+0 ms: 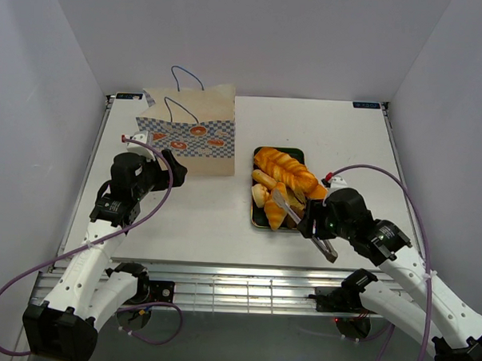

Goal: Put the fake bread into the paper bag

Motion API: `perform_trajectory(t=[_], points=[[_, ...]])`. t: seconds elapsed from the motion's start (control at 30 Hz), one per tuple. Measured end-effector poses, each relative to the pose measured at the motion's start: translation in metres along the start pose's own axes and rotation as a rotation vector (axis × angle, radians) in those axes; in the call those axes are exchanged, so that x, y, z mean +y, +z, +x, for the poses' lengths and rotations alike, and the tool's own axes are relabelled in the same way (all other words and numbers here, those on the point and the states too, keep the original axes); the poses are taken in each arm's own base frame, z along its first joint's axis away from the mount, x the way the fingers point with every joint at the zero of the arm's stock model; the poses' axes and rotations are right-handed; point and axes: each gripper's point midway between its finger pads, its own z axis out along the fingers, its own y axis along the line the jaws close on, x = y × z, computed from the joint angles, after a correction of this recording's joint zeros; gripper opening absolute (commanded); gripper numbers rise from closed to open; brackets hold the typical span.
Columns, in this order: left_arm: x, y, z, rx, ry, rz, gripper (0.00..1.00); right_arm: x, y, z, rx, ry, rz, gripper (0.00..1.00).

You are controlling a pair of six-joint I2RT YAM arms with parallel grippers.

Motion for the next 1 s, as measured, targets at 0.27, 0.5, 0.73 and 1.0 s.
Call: perform_trajectory(t=[0.27, 0.5, 0.73, 1.0], points=[[0.000, 0.000, 0.000, 0.002, 0.000, -0.001, 0.98, -0.001, 0.009, 0.017, 0.058, 0.002, -0.014, 0.63], [0.000, 0.001, 0.001, 0.005, -0.001, -0.002, 0.98, 0.004, 0.011, 0.015, 0.055, 0.003, -0.035, 0.63], [0.001, 0.002, 0.002, 0.008, -0.001, -0.003, 0.98, 0.010, 0.008, 0.007, 0.051, 0.007, -0.051, 0.63], [0.001, 0.002, 0.002, 0.010, -0.001, -0.004, 0.98, 0.011, 0.010, 0.007, 0.059, 0.014, -0.047, 0.59]])
